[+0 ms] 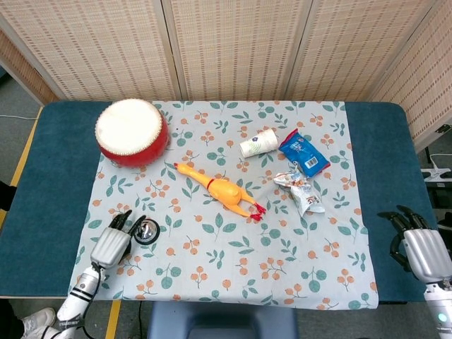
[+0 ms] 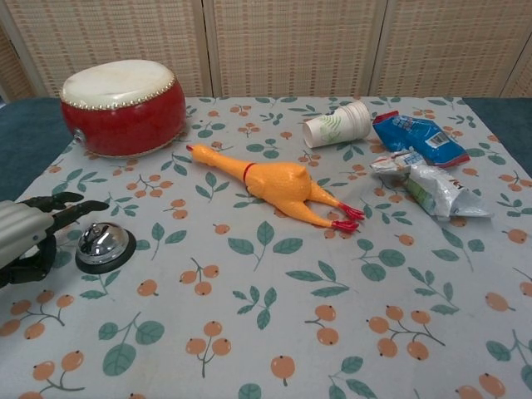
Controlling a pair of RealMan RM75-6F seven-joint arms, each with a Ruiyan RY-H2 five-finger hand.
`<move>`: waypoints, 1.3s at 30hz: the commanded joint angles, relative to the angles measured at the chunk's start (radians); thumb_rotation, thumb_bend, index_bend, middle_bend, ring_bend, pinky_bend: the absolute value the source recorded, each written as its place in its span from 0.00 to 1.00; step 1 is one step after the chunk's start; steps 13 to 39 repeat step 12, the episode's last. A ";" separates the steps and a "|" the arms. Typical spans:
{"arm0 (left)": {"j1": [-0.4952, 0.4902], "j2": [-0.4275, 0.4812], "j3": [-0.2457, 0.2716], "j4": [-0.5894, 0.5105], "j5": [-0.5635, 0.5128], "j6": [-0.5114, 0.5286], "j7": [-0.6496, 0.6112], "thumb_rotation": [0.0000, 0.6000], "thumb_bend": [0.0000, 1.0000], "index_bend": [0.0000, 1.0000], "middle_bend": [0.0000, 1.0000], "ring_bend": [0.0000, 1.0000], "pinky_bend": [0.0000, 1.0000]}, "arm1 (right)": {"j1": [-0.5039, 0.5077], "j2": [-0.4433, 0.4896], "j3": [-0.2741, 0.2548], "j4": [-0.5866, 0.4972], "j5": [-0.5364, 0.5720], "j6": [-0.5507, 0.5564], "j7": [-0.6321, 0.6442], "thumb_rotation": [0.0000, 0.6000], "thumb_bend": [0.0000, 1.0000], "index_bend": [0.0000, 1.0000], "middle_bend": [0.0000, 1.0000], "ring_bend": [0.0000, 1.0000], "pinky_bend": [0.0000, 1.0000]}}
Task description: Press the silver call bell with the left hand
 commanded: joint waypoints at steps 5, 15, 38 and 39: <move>0.061 0.284 0.033 -0.318 -0.017 0.061 0.207 1.00 1.00 0.11 0.04 0.03 0.15 | 0.000 0.005 -0.009 -0.007 -0.010 -0.002 -0.002 1.00 0.91 0.24 0.26 0.10 0.20; 0.143 0.377 0.068 -0.403 -0.026 0.138 0.210 1.00 1.00 0.20 0.16 0.10 0.16 | -0.004 0.001 -0.010 -0.011 -0.009 0.004 -0.014 1.00 0.91 0.24 0.26 0.10 0.19; 0.143 0.377 0.068 -0.403 -0.026 0.138 0.210 1.00 1.00 0.20 0.16 0.10 0.16 | -0.004 0.001 -0.010 -0.011 -0.009 0.004 -0.014 1.00 0.91 0.24 0.26 0.10 0.19; 0.143 0.377 0.068 -0.403 -0.026 0.138 0.210 1.00 1.00 0.20 0.16 0.10 0.16 | -0.004 0.001 -0.010 -0.011 -0.009 0.004 -0.014 1.00 0.91 0.24 0.26 0.10 0.19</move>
